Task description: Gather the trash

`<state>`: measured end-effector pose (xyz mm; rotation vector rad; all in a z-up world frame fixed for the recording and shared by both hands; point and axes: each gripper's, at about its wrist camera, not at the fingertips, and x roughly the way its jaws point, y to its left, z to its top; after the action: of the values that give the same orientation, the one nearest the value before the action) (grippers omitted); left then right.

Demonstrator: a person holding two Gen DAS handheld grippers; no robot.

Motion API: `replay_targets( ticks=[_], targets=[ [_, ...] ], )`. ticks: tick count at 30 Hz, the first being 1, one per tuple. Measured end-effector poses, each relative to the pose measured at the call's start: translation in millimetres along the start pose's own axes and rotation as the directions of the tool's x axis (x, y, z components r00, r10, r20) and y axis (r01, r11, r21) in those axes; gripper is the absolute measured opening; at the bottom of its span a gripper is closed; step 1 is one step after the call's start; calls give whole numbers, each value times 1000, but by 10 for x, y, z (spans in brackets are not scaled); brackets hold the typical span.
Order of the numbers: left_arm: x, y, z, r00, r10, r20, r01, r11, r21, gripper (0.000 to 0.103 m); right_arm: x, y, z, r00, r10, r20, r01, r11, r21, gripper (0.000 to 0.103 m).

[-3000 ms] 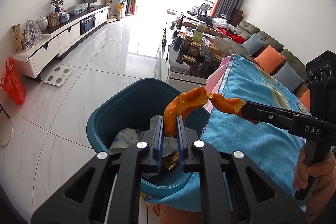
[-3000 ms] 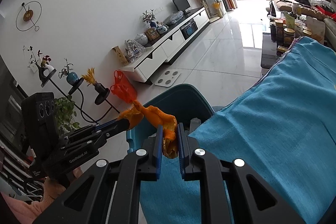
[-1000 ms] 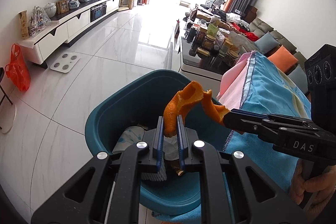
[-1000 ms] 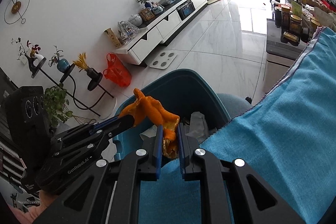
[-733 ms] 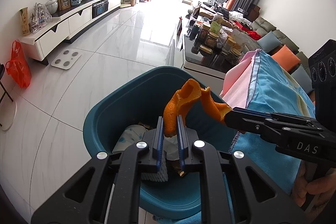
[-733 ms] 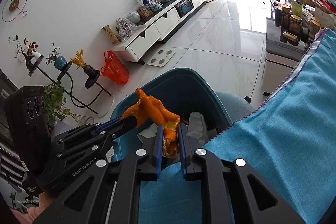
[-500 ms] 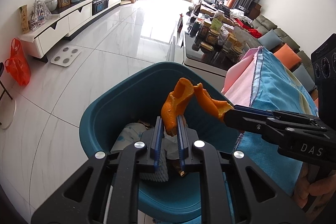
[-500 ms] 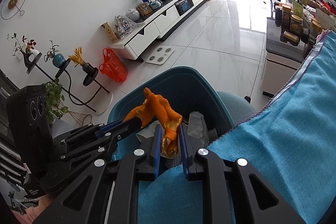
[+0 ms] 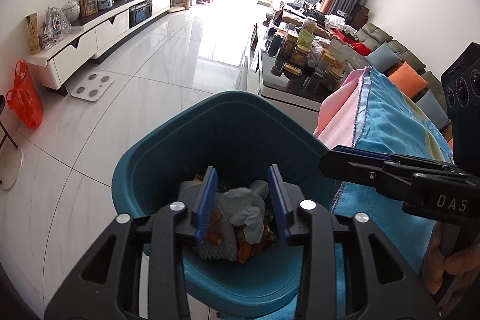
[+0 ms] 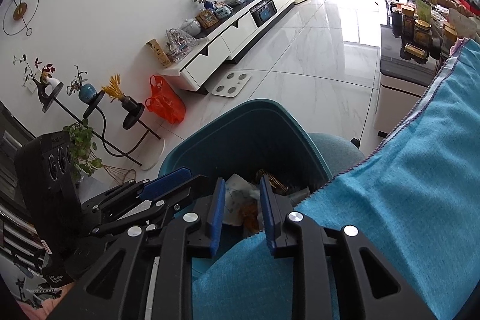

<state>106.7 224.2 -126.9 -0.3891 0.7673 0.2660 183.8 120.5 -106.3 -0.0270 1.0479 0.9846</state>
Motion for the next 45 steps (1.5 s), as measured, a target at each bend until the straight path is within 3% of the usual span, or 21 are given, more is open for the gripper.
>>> replay_targets(
  ticks=[8, 15, 21, 26, 32, 38, 42, 45],
  targets=[
    [-291, -47, -49, 997, 15, 79, -18, 999, 32, 73, -227, -21, -104, 998, 7, 58, -7, 1000, -4, 37],
    [-683, -112, -163, 985, 10, 172, -22, 997, 68, 97, -556, -55, -275, 991, -7, 135, 10, 1000, -25, 58],
    [-1006, -251, -313, 970, -2, 242, -21, 995, 93, 97, -959, -143, -542, 972, -49, 231, 55, 998, -20, 75],
    [-1245, -500, -477, 954, -34, 299, -4, 992, 127, 97, -1397, -205, -916, 932, -130, 339, 142, 990, -12, 88],
    [-1397, -940, -679, 935, -86, 345, 18, 981, 195, 97, -1903, -255, -1420, 847, -285, 449, 299, 953, 41, 94],
    [-1495, -1409, -761, 906, -157, 393, 48, 961, 272, 97, -2347, -408, -1844, 738, -433, 517, 424, 894, 142, 96],
    [-1529, -1701, -806, 893, -203, 402, 75, 947, 313, 97, -2610, -498, -2077, 648, -524, 553, 496, 841, 216, 96],
    [-1551, -1932, -869, 878, -238, 415, 83, 930, 358, 97, -2765, -541, -2232, 594, -576, 561, 525, 806, 272, 96]
  ],
)
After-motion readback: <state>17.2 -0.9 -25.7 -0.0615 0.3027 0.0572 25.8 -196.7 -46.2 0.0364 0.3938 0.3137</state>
